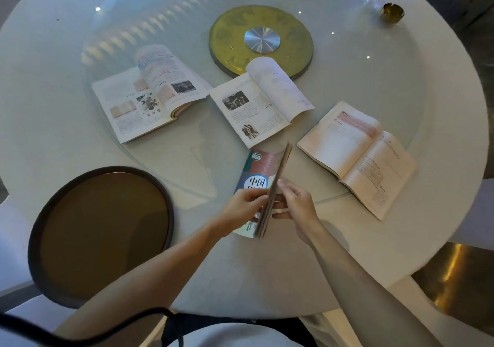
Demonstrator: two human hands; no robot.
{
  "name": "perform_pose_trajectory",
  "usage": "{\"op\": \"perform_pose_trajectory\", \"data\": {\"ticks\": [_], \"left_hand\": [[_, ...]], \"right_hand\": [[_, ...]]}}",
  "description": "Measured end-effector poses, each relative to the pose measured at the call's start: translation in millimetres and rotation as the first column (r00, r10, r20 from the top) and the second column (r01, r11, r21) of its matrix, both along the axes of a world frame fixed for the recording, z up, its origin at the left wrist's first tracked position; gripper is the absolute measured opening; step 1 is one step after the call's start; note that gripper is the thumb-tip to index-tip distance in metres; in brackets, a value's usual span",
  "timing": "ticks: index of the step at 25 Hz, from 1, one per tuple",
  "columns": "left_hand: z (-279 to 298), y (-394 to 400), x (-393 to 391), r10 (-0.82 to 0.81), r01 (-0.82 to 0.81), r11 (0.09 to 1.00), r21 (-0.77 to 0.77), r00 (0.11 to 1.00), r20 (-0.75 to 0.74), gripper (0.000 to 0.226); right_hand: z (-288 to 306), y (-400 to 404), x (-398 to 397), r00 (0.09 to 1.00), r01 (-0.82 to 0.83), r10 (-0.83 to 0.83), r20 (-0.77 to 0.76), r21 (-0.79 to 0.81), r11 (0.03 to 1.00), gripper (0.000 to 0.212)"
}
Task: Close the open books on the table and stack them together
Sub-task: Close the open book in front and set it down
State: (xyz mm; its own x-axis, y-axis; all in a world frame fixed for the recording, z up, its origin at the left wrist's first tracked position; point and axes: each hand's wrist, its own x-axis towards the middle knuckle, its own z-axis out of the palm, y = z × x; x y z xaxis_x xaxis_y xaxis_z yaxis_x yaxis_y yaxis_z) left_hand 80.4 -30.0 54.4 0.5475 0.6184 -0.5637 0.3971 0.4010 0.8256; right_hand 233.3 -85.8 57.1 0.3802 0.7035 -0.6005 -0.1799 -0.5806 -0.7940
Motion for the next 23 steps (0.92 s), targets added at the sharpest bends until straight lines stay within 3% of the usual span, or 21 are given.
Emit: {"op": "perform_pose_trajectory", "data": {"ticks": [3, 5, 8, 10, 12, 14, 19, 23], "left_hand": [[-7, -5, -3, -0.005, 0.005, 0.997, -0.078, 1.000, -0.005, 0.036], [-14, -5, -10, 0.100, -0.088, 0.992, 0.088, 0.986, -0.137, 0.041], [-32, 4, -39, 0.288, -0.178, 0.939, 0.296, 0.877, -0.384, 0.055], [-39, 4, -56, 0.269, -0.207, 0.962, 0.180, 0.845, -0.463, 0.059], [-45, -1, -67, 0.206, -0.225, 0.974, 0.013, 0.868, -0.452, 0.051], [-57, -5, -74, 0.214, -0.254, 0.966, -0.040, 0.881, -0.422, 0.040], [-67, 3, -80, 0.329, -0.321, 0.942, 0.094, 0.837, -0.437, 0.013], [-71, 14, -78, 0.297, -0.261, 0.955, 0.143, 0.848, -0.438, 0.017]], "right_hand": [[-11, -6, 7, 0.995, 0.011, -0.007, 0.100, -0.038, 0.999, 0.015], [-18, -9, 12, 0.988, -0.002, 0.014, 0.152, -0.079, 0.997, 0.022], [-24, -18, 18, 0.996, -0.006, 0.016, 0.092, -0.110, 0.994, 0.025], [-30, -24, 19, 0.999, -0.026, 0.031, 0.031, -0.154, 0.988, 0.022], [-39, -26, 15, 0.999, -0.050, 0.048, -0.015, -0.188, 0.981, 0.021], [-50, -21, 8, 0.999, -0.044, 0.044, -0.003, -0.216, 0.975, 0.021], [-69, -3, -2, 0.981, 0.003, 0.049, 0.187, -0.271, 0.963, 0.009], [-75, 1, -9, 0.963, 0.017, 0.051, 0.263, -0.250, 0.968, 0.030]]}}
